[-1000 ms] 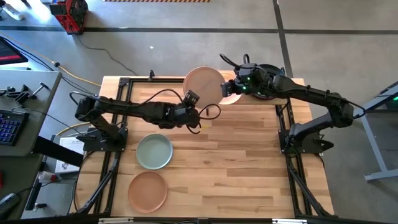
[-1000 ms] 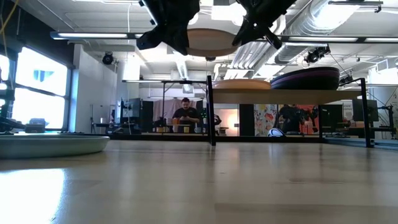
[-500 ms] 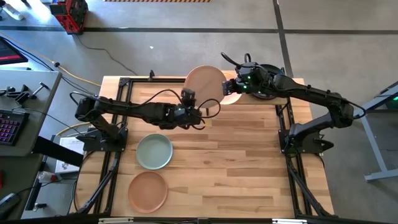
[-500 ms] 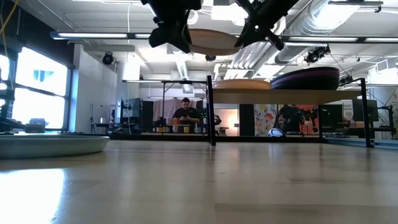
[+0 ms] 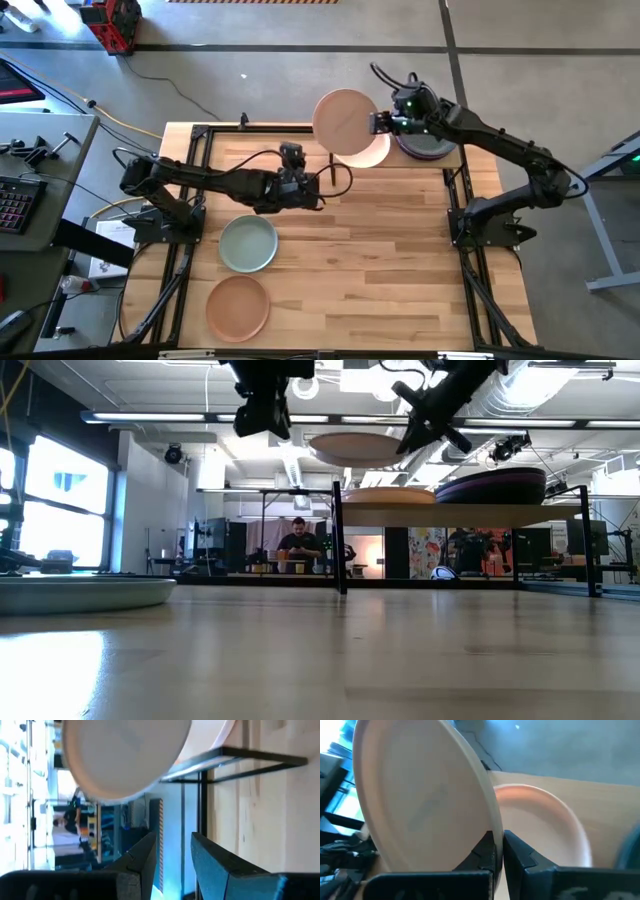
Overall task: Place and stack plates onto a shelf
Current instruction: Stack the white plate on top of the light brown plate on the shelf
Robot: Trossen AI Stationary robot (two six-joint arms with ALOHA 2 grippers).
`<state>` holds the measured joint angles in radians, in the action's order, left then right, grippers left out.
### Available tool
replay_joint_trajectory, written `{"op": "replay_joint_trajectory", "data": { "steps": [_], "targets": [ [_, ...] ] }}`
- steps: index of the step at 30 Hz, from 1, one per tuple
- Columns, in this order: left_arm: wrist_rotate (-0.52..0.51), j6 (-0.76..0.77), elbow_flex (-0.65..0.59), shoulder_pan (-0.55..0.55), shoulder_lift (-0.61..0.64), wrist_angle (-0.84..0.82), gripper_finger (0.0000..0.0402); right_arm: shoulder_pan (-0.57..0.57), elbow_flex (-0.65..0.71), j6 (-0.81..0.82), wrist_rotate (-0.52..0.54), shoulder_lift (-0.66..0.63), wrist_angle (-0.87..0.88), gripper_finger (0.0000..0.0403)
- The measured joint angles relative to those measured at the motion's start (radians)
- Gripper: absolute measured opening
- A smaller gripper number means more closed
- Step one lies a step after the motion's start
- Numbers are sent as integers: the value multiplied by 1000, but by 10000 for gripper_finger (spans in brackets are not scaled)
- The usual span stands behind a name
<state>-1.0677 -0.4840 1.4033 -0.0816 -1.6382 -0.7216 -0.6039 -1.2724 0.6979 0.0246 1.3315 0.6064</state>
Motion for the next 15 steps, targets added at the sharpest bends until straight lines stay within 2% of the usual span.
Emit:
{"op": "replay_joint_trajectory", "data": {
  "steps": [8, 15],
  "targets": [
    [-4, 128, 0, 12, 0, -115, 110, -86, 0, -42, -66, 0, 131, 0],
    [14, 142, 0, 17, 0, -128, 110, -131, 0, -65, -100, 0, 210, 0]
  ]
}}
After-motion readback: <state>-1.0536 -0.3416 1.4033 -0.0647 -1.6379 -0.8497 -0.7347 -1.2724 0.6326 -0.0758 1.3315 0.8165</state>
